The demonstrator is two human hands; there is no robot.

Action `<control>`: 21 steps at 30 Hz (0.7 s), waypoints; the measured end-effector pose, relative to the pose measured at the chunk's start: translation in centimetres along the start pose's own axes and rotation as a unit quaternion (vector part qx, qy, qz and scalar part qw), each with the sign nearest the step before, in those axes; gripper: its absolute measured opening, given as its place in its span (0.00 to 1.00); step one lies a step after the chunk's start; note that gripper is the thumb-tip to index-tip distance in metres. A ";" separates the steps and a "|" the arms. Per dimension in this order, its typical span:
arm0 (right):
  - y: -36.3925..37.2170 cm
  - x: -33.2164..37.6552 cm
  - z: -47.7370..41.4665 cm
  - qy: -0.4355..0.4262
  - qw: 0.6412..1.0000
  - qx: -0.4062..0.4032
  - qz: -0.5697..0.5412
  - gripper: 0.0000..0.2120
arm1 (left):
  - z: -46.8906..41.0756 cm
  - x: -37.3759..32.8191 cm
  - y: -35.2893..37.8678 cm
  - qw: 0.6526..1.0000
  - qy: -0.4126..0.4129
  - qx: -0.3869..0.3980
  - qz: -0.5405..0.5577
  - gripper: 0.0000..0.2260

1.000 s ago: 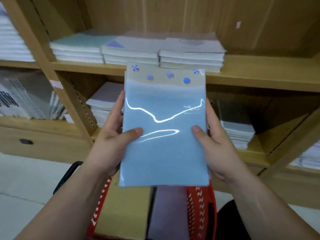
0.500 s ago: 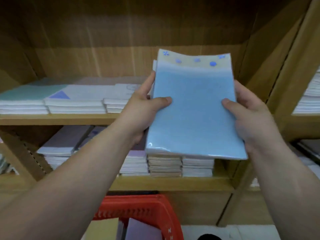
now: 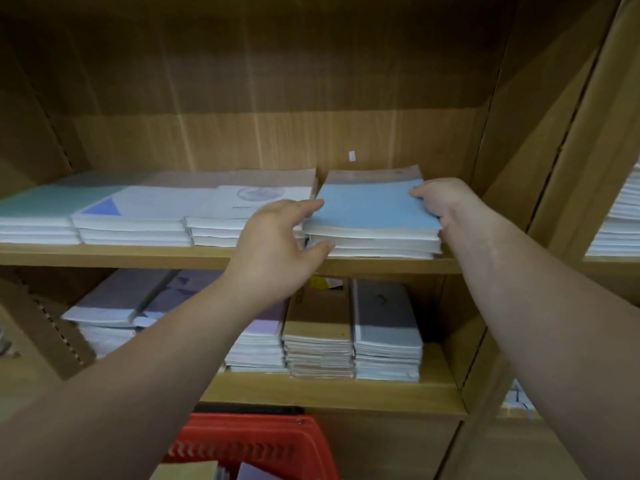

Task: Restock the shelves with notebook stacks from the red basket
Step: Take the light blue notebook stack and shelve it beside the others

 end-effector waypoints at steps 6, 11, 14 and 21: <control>0.0 1.7 -0.6 -0.077 0.991 -0.004 0.109 0.17 | -1.8 2.5 0.3 0.973 0.030 0.060 -0.222 0.38; -1.6 1.2 1.7 -0.150 0.979 0.047 0.128 0.38 | -2.8 3.3 0.2 0.967 0.040 0.089 -0.235 0.40; -0.7 -0.8 3.3 -0.179 0.957 0.136 0.183 0.56 | -3.2 3.5 0.5 0.957 0.048 0.106 -0.266 0.42; -0.2 -1.5 1.2 -0.202 0.946 0.053 0.249 0.54 | -5.4 3.0 1.1 0.950 0.034 0.123 -0.285 0.35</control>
Point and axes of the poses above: each hand's wrist, its own z-axis away from the middle knuckle, its own y-axis out of the palm, x = y × z, the point moved 4 cm from there along -z, towards the middle knuckle, and after that the axes turned 11 degrees about z, right-handed, at the moved point
